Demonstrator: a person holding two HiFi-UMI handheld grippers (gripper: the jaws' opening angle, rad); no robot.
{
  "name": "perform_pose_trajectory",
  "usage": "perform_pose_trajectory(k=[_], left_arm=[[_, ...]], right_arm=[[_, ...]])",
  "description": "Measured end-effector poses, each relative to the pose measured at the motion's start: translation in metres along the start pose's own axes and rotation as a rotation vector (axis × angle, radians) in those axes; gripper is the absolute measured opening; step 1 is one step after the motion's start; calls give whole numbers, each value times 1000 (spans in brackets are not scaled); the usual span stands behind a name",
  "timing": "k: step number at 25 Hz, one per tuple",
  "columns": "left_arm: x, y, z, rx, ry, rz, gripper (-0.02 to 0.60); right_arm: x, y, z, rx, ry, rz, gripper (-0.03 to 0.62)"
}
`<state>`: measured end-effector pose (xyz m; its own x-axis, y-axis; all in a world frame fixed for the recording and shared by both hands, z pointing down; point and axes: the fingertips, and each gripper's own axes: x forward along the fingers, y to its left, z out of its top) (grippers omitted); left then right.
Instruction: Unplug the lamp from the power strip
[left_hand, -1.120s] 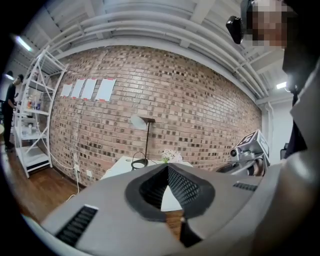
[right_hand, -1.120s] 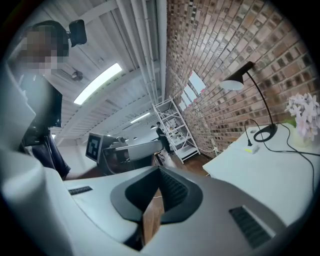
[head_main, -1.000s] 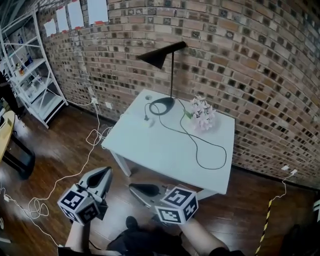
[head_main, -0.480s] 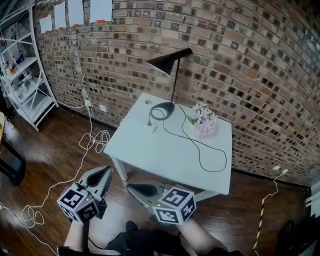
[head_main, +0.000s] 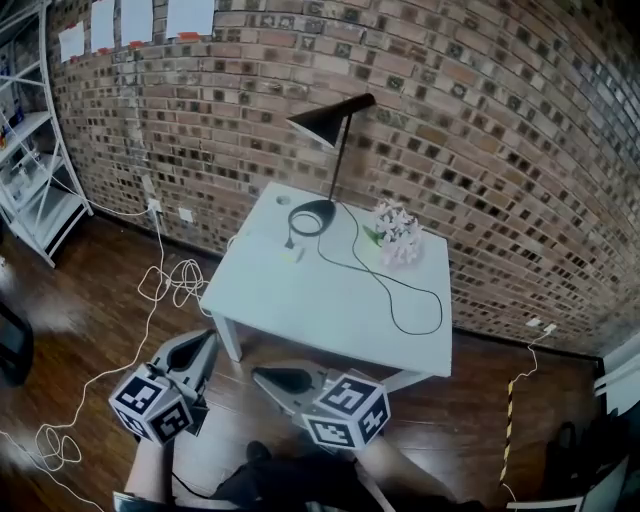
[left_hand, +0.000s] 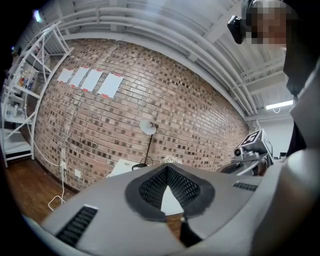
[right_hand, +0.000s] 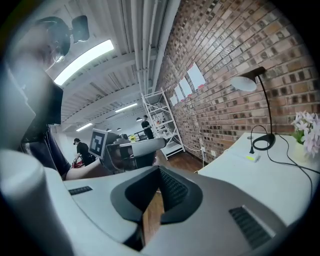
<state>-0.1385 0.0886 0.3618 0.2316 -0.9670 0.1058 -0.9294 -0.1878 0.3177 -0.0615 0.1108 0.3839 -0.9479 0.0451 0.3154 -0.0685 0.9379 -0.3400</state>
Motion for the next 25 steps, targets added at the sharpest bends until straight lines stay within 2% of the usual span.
perform_pose_trajectory(k=[6,11,16,25], left_arm=[[8,3,-4,-24,16,-24,-2],[12,14,-3,62,29,11,0],[24,21,-1,91,63,32,0],[79,33,3,137,131,66,2]], right_arm=[[-3,-12,-2,18,6,-47,-8],[-1,-24,1,29,-5,-45,-9],[8,-44,8,50,-29,-16,-9],[12,-96,29,92,-76,16,-9]])
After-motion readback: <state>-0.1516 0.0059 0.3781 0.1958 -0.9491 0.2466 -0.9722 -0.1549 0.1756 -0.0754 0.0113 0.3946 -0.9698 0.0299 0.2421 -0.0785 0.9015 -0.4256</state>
